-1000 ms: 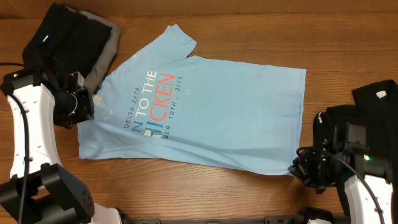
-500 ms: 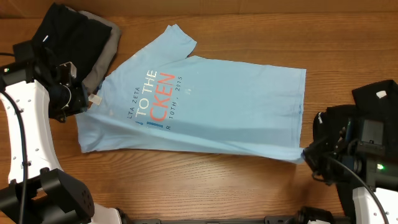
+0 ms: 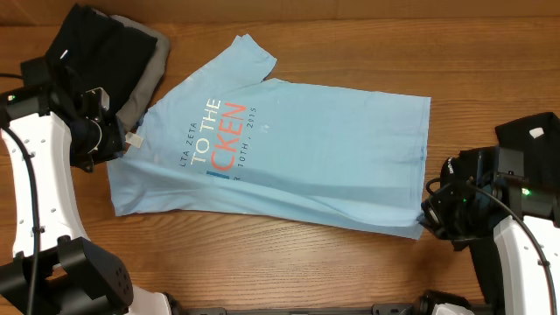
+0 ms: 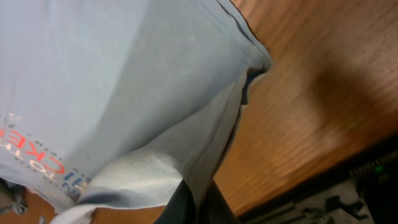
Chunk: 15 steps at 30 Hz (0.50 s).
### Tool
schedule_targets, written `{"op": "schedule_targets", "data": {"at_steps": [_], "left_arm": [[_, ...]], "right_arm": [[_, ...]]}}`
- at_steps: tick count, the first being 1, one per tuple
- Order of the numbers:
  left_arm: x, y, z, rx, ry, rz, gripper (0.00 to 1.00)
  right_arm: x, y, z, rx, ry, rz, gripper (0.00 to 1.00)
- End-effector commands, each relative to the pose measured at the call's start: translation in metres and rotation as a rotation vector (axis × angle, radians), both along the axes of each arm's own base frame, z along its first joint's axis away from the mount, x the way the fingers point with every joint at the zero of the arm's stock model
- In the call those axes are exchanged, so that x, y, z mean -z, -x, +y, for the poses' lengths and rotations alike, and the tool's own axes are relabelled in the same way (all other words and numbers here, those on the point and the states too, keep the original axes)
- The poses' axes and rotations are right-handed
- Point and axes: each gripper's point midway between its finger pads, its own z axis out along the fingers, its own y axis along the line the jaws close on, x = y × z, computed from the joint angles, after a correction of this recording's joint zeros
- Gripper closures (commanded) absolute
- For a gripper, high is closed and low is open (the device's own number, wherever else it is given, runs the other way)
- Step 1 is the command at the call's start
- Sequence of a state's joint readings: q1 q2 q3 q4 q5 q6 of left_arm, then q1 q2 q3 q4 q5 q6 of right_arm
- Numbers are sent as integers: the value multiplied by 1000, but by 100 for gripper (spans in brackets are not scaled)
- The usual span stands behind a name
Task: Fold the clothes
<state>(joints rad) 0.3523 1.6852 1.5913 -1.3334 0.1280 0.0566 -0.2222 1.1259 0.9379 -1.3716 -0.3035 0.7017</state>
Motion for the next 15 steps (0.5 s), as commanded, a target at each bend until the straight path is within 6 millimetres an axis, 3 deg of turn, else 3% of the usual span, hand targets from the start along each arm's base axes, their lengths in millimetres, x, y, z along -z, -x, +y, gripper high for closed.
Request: {"op": "schedule_targets", "data": {"at_steps": [1, 7, 15], "left_arm": [[-11, 2, 6, 15, -59, -11, 96], [-12, -5, 3, 26, -63, -36, 96], [-1, -23, -20, 121, -98, -70, 96]], "right_arm": [[-10, 5, -4, -22, 35, -24, 96], [-11, 6, -10, -16, 77, -34, 96], [6, -7, -7, -15, 32, -6, 96]]}}
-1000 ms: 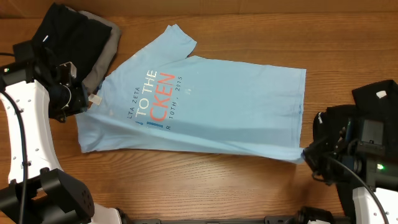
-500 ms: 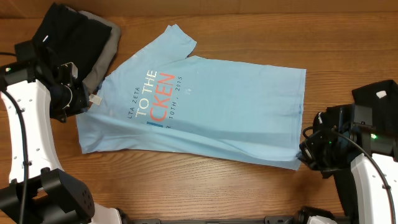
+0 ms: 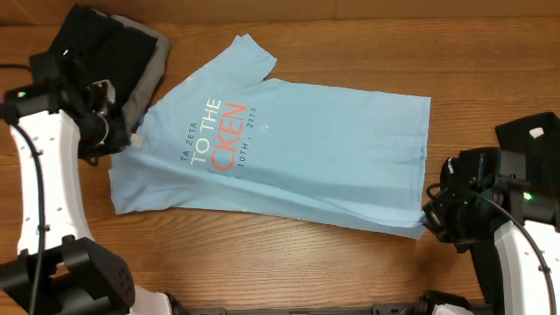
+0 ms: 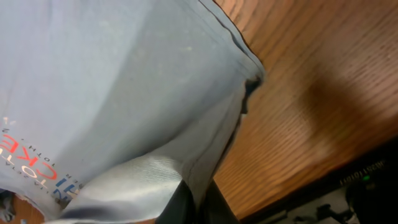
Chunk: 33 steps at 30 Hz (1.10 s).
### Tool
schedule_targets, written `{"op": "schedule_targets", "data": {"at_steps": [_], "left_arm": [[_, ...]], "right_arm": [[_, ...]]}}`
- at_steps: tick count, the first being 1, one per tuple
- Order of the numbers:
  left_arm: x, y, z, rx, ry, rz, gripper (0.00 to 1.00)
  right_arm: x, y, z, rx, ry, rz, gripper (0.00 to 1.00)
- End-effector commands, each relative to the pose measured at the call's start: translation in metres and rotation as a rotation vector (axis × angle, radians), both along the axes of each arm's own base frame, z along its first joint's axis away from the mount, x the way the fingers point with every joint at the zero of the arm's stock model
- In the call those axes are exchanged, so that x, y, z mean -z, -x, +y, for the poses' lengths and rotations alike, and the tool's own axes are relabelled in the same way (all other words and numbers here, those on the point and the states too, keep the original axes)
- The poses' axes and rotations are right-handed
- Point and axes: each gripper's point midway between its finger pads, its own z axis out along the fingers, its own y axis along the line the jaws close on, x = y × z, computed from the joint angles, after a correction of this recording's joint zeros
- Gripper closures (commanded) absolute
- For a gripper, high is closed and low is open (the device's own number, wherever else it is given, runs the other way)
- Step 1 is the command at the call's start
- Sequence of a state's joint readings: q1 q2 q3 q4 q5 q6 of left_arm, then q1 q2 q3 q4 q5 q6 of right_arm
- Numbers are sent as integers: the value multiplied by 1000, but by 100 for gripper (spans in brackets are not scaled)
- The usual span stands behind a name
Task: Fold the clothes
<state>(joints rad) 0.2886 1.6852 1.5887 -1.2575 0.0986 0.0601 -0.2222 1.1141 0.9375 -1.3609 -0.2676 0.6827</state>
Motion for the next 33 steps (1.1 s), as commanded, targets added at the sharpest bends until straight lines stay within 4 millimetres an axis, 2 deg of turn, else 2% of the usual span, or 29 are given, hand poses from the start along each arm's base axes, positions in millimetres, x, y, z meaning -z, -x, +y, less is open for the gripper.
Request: {"op": "schedule_targets", "data": {"at_steps": [1, 15, 22, 25, 26, 27, 29, 31, 33], "left_arm": [[2, -4, -9, 63, -63, -12, 95], [18, -25, -7, 72, -103, -86, 95], [24, -34, -14, 93, -108, -119, 91], [25, -39, -16, 102, -114, -136, 89], [25, -41, -17, 104, -116, -142, 87], [24, -42, -17, 104, -119, -149, 80], [23, -45, -15, 102, -126, -160, 59], [22, -46, -13, 98, -137, -162, 44], [21, -44, -11, 94, -146, -155, 39]], "right_arm": [[9, -9, -1, 0, -15, 16, 96], [48, -66, -11, 6, -23, -17, 96], [70, -84, -15, 49, -33, 6, 96], [71, -98, -14, 45, -46, -45, 95], [70, -103, -15, 44, -44, -65, 87], [69, -109, -17, 43, -39, -92, 72], [67, -118, -20, 21, -26, -140, 45], [61, -123, -18, -17, -53, -177, 33], [52, -126, -15, -86, -86, -223, 26]]}}
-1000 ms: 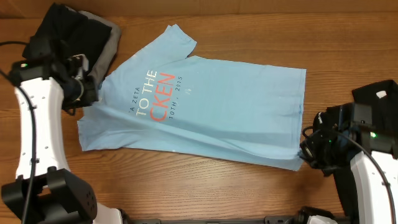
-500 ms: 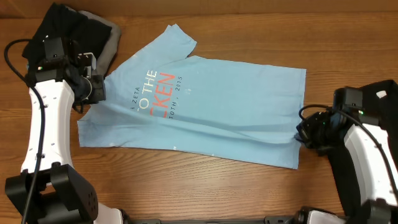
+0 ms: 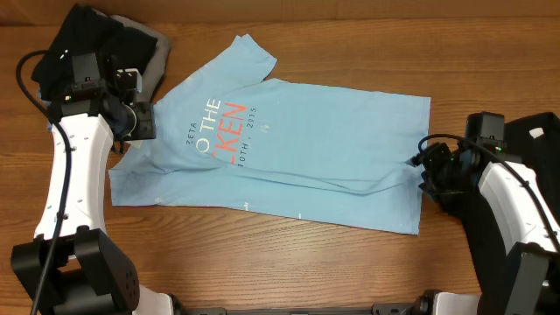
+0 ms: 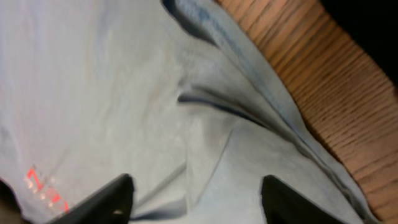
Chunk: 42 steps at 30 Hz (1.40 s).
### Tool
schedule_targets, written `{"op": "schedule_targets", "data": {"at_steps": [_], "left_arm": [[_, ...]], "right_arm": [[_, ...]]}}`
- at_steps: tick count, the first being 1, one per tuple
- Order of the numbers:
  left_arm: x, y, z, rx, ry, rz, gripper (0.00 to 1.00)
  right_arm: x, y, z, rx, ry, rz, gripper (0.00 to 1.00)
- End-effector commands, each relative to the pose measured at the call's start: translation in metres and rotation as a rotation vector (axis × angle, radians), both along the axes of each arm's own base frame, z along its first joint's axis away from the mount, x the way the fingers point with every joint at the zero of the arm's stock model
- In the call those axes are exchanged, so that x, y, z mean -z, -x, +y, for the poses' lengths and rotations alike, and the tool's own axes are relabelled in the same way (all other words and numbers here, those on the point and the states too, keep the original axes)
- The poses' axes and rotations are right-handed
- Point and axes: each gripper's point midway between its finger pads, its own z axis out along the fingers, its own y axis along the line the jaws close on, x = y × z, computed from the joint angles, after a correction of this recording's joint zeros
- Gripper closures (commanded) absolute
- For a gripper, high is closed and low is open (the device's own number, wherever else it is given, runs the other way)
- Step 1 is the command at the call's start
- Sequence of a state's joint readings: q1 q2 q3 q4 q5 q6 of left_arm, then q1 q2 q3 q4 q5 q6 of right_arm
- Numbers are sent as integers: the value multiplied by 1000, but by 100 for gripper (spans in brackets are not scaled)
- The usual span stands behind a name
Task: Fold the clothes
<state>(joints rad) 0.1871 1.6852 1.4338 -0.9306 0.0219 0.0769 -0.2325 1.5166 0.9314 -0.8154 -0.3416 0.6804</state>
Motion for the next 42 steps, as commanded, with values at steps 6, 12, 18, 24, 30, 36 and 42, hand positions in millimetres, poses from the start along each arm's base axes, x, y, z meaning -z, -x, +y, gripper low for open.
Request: {"op": "schedule_targets", "data": {"at_steps": [6, 12, 18, 24, 30, 36, 42], "left_arm": [[-3, 18, -1, -10, -6, 62, 37], [1, 30, -18, 3, 74, 108, 39], [7, 11, -15, 7, 65, 57, 59], [38, -14, -14, 34, 73, 53, 59], [82, -22, -26, 56, 156, 121, 58], [113, -20, -36, 82, 167, 195, 60], [133, -13, -41, 91, 147, 259, 79]], "right_arm": [[-39, 3, 10, -224, -85, -135, 24], [-58, 24, 19, -314, -65, -152, 25], [-59, 35, 23, -358, -68, -134, 30], [-59, 37, 32, -431, -65, -147, 31], [-59, 36, 40, -463, -63, -156, 31], [-59, 35, 41, -468, -62, -158, 31], [-59, 36, 41, -464, -65, -154, 31]]}}
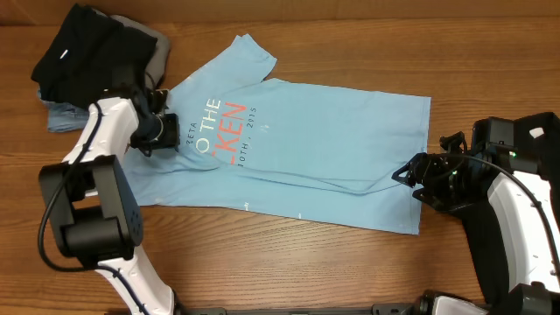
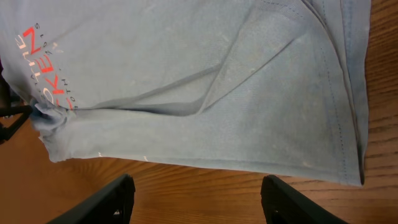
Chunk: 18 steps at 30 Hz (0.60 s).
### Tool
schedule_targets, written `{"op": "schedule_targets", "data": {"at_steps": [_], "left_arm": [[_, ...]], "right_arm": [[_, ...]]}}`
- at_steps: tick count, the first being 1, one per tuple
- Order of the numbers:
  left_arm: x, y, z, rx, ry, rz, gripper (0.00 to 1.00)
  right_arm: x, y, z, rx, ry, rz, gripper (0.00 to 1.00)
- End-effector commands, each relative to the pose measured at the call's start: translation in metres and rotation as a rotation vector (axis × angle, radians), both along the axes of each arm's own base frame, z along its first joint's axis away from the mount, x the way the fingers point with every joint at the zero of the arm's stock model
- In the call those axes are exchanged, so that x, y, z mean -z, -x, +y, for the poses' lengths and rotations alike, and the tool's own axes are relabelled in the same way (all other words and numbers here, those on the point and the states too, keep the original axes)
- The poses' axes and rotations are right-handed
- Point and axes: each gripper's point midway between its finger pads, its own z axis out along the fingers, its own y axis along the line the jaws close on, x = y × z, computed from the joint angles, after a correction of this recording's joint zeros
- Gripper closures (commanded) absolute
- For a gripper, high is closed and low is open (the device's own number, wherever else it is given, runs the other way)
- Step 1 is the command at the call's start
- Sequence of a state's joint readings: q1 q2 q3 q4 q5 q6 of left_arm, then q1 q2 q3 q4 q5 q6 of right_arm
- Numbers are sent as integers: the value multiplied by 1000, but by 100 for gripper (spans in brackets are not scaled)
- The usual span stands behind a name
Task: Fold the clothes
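A light blue T-shirt with white and red lettering lies spread across the wooden table, its hem to the right. My left gripper sits on the shirt's left end beside the lettering and looks shut on bunched fabric there. My right gripper hovers by the hem, a ridge of cloth running left from it. In the right wrist view the right gripper is open. Only bare wood shows between its fingers, and the shirt's near edge lies just ahead.
A pile of dark and grey clothes lies at the far left corner, close behind the left arm. A black garment with a white label lies at the right edge, under the right arm.
My left gripper has moved right onto the shirt, and the shirt's left end has come inward with it. My right gripper, still open, now looks down on the shirt from higher and slightly further left.
At first my right gripper was shut on the shirt's near right corner, holding it lifted, with my left gripper at the shirt's left edge. Then the right gripper had let go and stood open over the hem. The left gripper has since drawn the left end inward.
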<state>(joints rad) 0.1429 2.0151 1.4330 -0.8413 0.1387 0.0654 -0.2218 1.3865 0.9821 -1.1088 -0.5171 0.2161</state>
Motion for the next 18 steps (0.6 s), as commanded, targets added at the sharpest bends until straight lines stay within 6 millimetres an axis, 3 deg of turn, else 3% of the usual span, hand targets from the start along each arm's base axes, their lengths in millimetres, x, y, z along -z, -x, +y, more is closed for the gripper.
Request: {"op": "schedule_targets", "data": {"at_steps": [1, 5, 11, 18], "left_arm": [[14, 4, -6, 33, -6, 37, 84], [6, 2, -7, 26, -5, 32, 96], [-25, -12, -7, 20, -1, -11, 96], [-42, -24, -33, 66, 66, -62, 96]], "right_arm": [[-11, -7, 1, -11, 2, -44, 31], [-11, -7, 1, -11, 2, -43, 31], [-10, -6, 1, -11, 2, -42, 32], [-10, -6, 1, -11, 2, -41, 32]]}}
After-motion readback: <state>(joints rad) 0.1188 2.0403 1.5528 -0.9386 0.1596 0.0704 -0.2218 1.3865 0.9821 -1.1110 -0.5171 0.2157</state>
